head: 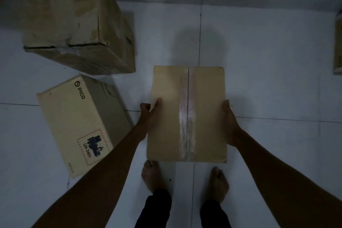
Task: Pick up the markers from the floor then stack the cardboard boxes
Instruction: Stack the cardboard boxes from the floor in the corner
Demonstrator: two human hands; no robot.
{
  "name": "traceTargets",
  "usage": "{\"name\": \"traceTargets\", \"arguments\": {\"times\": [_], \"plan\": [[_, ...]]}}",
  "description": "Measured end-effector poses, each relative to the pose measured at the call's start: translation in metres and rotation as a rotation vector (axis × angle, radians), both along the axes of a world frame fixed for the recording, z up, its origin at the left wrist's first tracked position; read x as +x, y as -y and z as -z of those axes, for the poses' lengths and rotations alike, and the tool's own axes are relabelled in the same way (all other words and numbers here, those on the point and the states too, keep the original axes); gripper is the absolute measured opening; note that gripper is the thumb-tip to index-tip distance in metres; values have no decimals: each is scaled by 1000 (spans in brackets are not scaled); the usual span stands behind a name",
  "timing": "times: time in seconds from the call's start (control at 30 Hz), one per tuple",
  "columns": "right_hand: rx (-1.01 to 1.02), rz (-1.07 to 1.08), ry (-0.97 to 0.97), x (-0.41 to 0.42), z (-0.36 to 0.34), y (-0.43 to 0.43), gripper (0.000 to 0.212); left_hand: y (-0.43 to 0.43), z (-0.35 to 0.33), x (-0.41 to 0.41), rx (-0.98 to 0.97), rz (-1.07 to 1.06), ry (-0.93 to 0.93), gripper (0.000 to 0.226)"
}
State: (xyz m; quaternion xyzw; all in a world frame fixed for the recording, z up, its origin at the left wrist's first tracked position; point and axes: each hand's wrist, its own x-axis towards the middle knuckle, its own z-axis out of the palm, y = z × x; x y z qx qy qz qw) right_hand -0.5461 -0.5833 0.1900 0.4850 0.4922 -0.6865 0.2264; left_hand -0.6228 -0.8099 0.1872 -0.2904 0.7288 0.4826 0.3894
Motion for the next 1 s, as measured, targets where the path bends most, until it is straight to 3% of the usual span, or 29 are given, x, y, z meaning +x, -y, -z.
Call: {"name": "traceTargets", "arguments": {"times": [0.2,0.33,0.8,1.0], "plan": [[15,50,-11,19,-48,-8,65,-11,-49,12,30,48,-28,44],[38,70,12,31,-91,-16,73,-19,-97,21,40,126,-130,53],[152,161,-42,90,-357,-73,78,-82,-358,62,144,218,-256,52],[182,223,-84,117,-444,-88,76,-98,-437,73,223,304,-287,52]]}}
